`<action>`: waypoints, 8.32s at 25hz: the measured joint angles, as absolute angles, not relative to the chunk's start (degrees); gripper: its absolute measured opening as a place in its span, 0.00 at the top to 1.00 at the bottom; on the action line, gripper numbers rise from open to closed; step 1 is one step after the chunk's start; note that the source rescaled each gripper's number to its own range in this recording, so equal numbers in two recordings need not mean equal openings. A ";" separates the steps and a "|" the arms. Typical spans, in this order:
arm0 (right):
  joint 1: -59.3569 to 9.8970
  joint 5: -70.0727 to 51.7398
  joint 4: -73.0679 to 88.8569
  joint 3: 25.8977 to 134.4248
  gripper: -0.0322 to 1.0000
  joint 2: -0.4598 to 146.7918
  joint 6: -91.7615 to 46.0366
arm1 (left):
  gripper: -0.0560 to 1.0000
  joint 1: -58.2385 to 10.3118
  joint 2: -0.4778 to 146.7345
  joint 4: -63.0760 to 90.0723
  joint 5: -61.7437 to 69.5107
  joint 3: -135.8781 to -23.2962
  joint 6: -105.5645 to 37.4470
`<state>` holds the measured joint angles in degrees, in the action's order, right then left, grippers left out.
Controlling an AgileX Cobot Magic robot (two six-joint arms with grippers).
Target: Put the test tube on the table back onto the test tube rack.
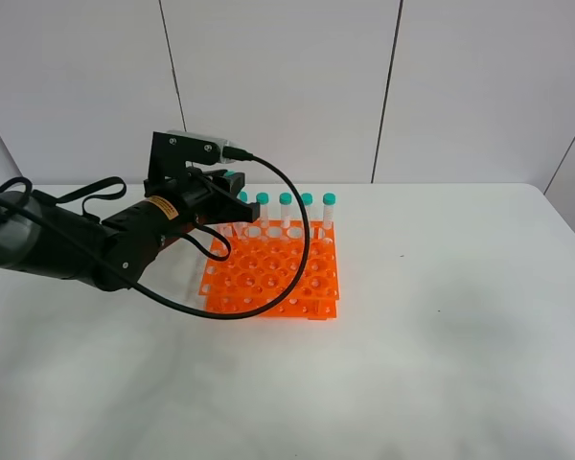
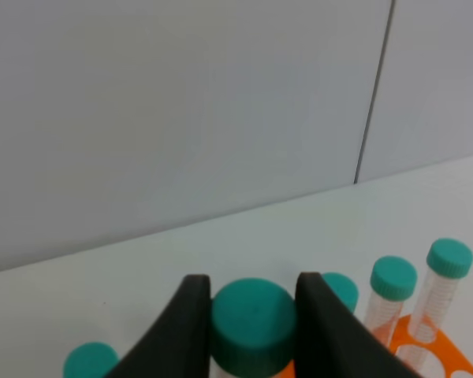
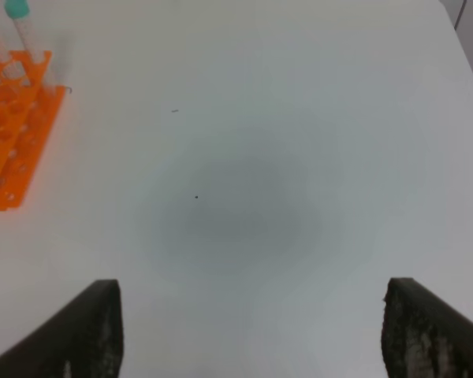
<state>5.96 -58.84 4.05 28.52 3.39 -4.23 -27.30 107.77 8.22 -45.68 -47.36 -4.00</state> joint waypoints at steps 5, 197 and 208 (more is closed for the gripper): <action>5.96 -58.84 4.05 28.52 0.12 3.39 -4.23 | 0.95 -27.30 109.63 8.22 -45.54 -49.45 -4.35; 5.96 -58.46 4.28 28.52 0.12 3.39 -4.23 | 0.35 4.10 32.23 15.40 66.33 -49.81 -20.04; 5.96 -58.42 4.28 28.52 0.12 3.39 -4.23 | 0.35 4.10 12.65 15.71 61.94 -35.98 -19.68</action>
